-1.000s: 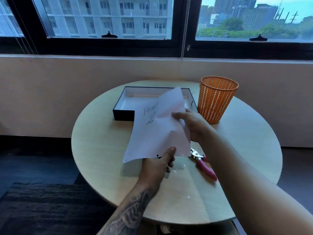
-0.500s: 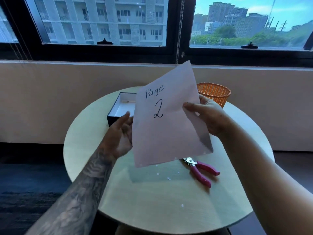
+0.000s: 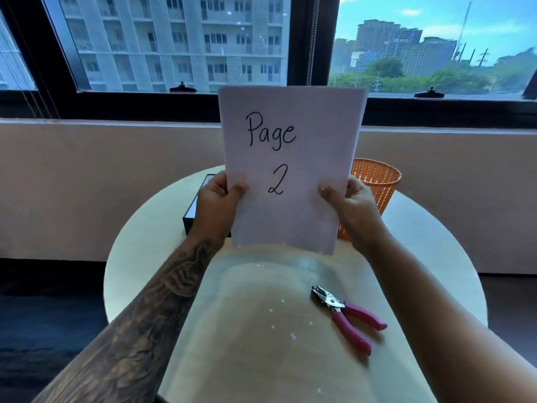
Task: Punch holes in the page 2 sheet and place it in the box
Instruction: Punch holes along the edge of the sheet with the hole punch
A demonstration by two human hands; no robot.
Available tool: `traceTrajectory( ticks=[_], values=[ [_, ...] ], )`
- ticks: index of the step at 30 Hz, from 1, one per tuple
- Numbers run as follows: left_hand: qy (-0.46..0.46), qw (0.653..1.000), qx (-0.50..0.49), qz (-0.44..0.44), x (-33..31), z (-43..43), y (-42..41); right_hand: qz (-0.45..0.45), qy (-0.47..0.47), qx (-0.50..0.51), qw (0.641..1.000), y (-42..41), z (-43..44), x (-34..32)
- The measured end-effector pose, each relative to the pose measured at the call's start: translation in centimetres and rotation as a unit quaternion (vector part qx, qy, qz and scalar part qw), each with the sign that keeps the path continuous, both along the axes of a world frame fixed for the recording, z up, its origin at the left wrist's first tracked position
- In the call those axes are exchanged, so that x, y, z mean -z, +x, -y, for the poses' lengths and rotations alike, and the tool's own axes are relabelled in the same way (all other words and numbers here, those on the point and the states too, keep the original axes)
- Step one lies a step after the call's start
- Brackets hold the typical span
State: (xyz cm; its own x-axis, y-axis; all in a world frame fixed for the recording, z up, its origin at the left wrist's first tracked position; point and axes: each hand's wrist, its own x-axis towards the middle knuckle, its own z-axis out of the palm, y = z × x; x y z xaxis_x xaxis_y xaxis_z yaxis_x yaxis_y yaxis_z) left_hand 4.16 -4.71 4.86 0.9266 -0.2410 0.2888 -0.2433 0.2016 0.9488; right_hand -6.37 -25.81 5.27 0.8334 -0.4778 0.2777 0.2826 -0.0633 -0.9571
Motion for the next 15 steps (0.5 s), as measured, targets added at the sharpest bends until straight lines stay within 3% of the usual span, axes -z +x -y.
traceTrajectory(
  ticks=[7, 15],
  values=[
    [0.041, 0.998, -0.004, -0.057, 5.2, 0.5, 0.3, -0.086, 0.015, 0.012, 0.996, 0.5, -0.9, 4.8],
    [0.034, 0.998, -0.015, -0.045, 4.0, 0.6, 0.9, -0.068, 0.022, 0.011, 0.997, 0.7, -0.8, 3.9]
  ],
)
